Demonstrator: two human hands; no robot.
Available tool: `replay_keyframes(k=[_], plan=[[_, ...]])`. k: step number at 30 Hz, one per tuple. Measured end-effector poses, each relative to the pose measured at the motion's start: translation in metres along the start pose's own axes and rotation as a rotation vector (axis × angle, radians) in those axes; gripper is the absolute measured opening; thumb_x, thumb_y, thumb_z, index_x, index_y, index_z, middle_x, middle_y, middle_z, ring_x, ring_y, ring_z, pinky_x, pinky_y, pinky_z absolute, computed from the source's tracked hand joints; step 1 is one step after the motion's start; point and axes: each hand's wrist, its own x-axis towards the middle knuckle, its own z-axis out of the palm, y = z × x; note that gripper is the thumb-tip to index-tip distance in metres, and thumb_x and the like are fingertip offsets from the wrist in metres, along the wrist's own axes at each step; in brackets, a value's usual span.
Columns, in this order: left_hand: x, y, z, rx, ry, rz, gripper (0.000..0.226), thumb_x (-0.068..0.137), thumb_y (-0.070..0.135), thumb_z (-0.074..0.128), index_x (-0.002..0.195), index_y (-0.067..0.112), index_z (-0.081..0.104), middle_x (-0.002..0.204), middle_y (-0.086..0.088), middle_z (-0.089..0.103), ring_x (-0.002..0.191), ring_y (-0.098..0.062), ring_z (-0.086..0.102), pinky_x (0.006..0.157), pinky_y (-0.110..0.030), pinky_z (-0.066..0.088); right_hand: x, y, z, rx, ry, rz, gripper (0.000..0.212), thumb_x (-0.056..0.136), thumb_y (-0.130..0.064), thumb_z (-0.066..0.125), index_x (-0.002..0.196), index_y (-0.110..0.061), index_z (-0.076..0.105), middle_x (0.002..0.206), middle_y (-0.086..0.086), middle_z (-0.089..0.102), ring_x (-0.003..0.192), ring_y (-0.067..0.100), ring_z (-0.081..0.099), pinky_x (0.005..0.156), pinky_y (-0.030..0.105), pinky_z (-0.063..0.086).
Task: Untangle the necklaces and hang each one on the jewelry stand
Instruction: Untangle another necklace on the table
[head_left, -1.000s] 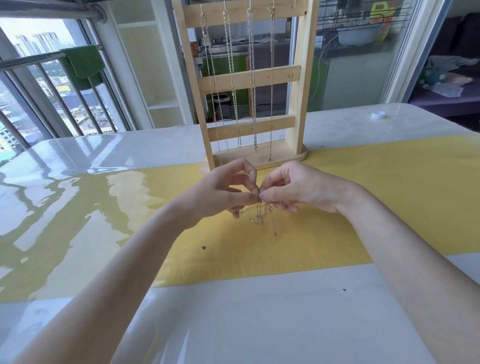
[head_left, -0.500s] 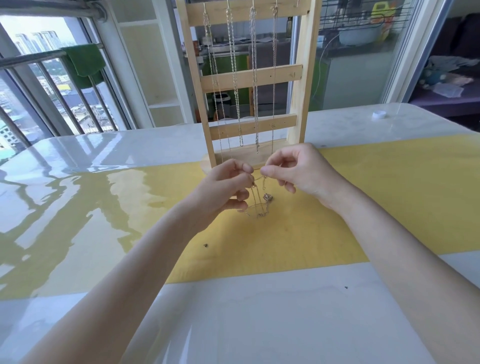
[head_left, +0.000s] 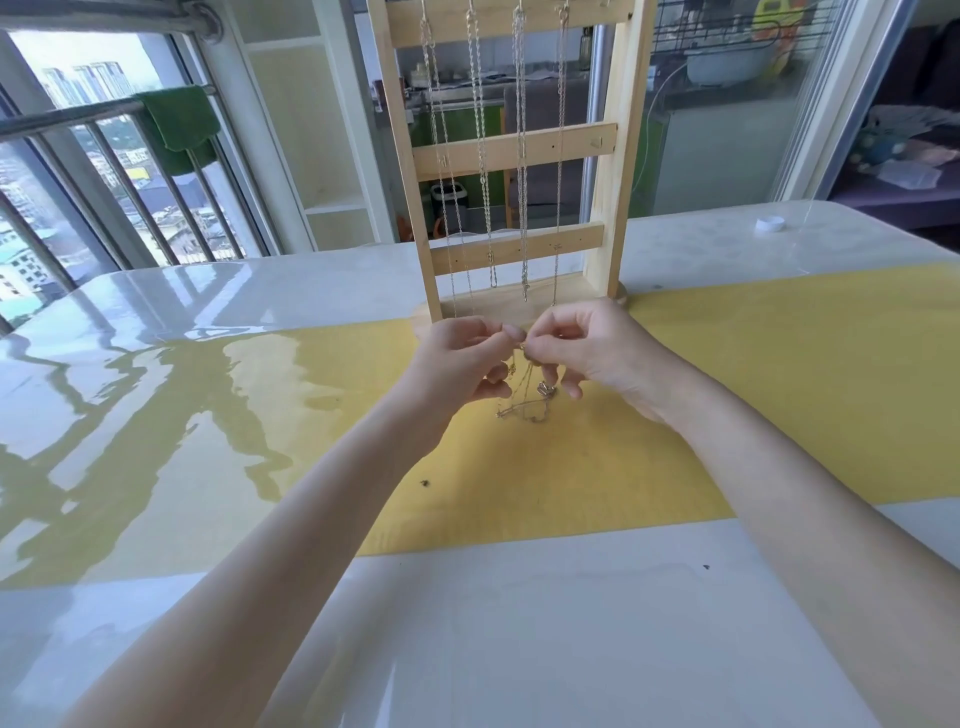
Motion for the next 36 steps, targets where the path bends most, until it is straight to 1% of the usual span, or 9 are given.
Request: replay_keyframes(k=[4,7,12,17,22,28,30,33,36], plan=[[0.0,-0.001,-0.001,0.095,0.038,0.04,0.014,0.092,0.01,0.058,0.08,0.007,0.065,0.058,0.002,0.041,0.048,-0.005,0.042,0.056,-0.015,0.048,-0.001,0.0,-0.004,0.12,-0.044,0.049,0.012,0.09,-0.005,0.058,0.078,-0.003,0.06,0.06,-0.003,0.057,0.056,0.011,0.053,0.042,0.019,0.038],[0.0,0.001,-0.001,0.15,0.036,0.066,0.018,0.09,0.008,0.057,0.074,0.008,0.066,0.06,-0.004,0.04,0.05,-0.008,0.042,0.057,-0.016,0.05,0.0,-0.001,-0.004,0.177,-0.045,0.071,0.014,0.09,-0.003,0.056,0.076,-0.002,0.059,0.064,0.001,0.056,0.055,0.011,0.053,0.041,0.019,0.036],[0.0,0.003,-0.005,0.095,0.022,0.061,0.021,0.09,0.003,0.056,0.073,0.009,0.066,0.057,0.005,0.057,0.056,-0.006,0.053,0.058,-0.018,0.051,0.0,-0.003,-0.007,0.247,-0.044,0.063,0.015,0.088,0.001,0.057,0.075,-0.004,0.058,0.069,0.005,0.058,0.055,0.01,0.053,0.041,0.018,0.037],[-0.003,0.006,-0.008,0.054,0.001,0.034,0.016,0.091,0.009,0.06,0.077,0.011,0.067,0.065,0.004,0.067,0.06,-0.005,0.063,0.053,-0.017,0.049,0.0,0.001,-0.01,0.307,-0.019,0.043,0.012,0.087,0.002,0.058,0.078,-0.005,0.059,0.075,0.006,0.061,0.056,0.01,0.053,0.042,0.018,0.037],[-0.004,0.006,-0.007,0.085,0.022,0.04,0.016,0.088,0.009,0.064,0.073,0.012,0.067,0.062,0.006,0.068,0.06,-0.002,0.064,0.051,-0.016,0.049,0.001,0.001,-0.011,0.323,-0.019,0.055,0.012,0.087,0.001,0.057,0.078,-0.005,0.059,0.075,0.004,0.063,0.056,0.011,0.053,0.041,0.018,0.036],[-0.002,0.008,-0.005,0.075,0.06,0.075,0.016,0.087,0.008,0.065,0.072,0.014,0.065,0.062,0.006,0.065,0.058,-0.002,0.062,0.051,-0.016,0.048,0.002,0.001,-0.011,0.364,-0.019,0.097,0.018,0.091,-0.002,0.048,0.076,-0.007,0.056,0.073,0.006,0.062,0.056,0.013,0.052,0.04,0.019,0.035],[-0.003,0.009,-0.005,0.061,0.06,0.08,0.015,0.087,0.008,0.064,0.073,0.013,0.064,0.06,0.007,0.064,0.058,-0.002,0.061,0.051,-0.016,0.047,0.002,0.001,-0.009,0.301,-0.012,0.088,0.014,0.092,-0.004,0.052,0.078,-0.007,0.058,0.074,0.005,0.063,0.057,0.013,0.053,0.04,0.019,0.036],[-0.002,0.007,-0.007,0.027,0.066,0.048,0.012,0.087,0.012,0.064,0.075,0.014,0.064,0.061,0.008,0.063,0.06,-0.003,0.061,0.052,-0.017,0.047,0.002,0.003,-0.005,0.116,0.089,0.007,0.002,0.086,-0.009,0.065,0.085,-0.009,0.064,0.077,0.005,0.062,0.058,0.012,0.052,0.041,0.021,0.037],[0.0,0.005,-0.008,-0.001,0.1,-0.011,0.011,0.087,0.015,0.064,0.076,0.014,0.064,0.064,0.005,0.062,0.061,-0.003,0.061,0.051,-0.016,0.046,0.003,0.0,-0.004,0.081,0.147,-0.085,0.003,0.082,-0.012,0.071,0.081,-0.01,0.071,0.075,0.007,0.063,0.06,0.015,0.05,0.043,0.022,0.039]])
